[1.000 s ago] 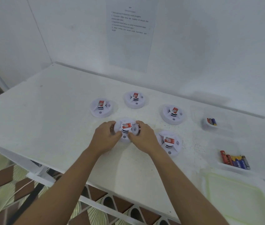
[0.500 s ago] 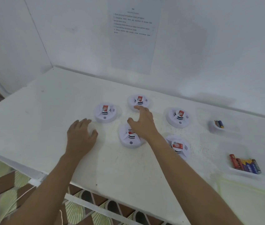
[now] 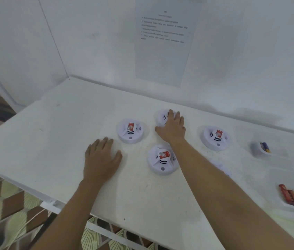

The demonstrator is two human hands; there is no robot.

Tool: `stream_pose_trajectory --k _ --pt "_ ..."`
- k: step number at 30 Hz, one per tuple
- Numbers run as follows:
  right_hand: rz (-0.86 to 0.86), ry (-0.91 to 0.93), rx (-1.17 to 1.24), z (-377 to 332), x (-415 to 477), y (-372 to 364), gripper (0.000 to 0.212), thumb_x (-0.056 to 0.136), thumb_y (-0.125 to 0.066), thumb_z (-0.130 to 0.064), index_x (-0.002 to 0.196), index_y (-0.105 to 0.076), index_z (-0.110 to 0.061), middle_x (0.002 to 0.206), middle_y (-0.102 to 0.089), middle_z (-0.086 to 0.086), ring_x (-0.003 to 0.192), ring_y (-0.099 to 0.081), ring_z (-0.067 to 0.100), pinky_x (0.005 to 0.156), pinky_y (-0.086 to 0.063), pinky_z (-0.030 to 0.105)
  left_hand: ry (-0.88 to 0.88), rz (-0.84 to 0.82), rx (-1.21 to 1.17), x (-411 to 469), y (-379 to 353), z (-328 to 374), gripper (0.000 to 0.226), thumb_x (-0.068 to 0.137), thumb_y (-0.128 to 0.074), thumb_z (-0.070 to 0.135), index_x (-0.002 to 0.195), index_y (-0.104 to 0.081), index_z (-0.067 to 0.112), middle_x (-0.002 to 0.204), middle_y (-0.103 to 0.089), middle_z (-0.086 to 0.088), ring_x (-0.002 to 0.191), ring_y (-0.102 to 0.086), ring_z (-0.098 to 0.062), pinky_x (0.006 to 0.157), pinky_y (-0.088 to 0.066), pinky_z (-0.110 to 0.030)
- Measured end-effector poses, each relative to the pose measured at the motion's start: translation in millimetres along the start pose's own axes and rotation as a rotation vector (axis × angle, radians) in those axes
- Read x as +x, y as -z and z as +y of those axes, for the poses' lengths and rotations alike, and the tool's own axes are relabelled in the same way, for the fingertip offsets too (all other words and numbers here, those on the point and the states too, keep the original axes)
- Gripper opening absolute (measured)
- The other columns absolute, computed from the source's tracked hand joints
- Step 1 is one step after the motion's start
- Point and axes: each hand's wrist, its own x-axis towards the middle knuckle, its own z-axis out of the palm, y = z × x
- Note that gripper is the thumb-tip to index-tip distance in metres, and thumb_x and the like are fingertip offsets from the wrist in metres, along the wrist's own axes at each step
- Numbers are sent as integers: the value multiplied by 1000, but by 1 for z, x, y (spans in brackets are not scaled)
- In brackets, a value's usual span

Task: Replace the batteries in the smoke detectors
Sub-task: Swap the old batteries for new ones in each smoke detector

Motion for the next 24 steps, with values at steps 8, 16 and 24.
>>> stream_pose_trajectory --k 8,16,24 --pt "81 -67 88 -2 -10 10 81 73 -83 -44 133 -37 -15 131 -47 11 119 -50 36 94 -42 42 11 -2 -5 0 -1 -2 77 80 -27 58 135 -57 14 145 -52 -7 138 -41 -33 114 -28 -50" --pt "180 135 483 -7 -81 28 99 70 -88 -42 149 -28 -34 132 -31 5 99 -54 20 81 -42 24 -22 -19 -193 -1 6 -6 72 77 -40 61 128 -63 16 144 -53 -10 140 -37 -34 115 -28 -51" --pt "43 112 924 0 -151 45 76 67 -90 -48 129 -45 -40 121 -62 -6 103 -68 10 88 -59 33 -28 -149 -827 -33 38 51 21 96 -59 27 114 -69 27 110 -69 18 103 -62 6 94 -48 -25"
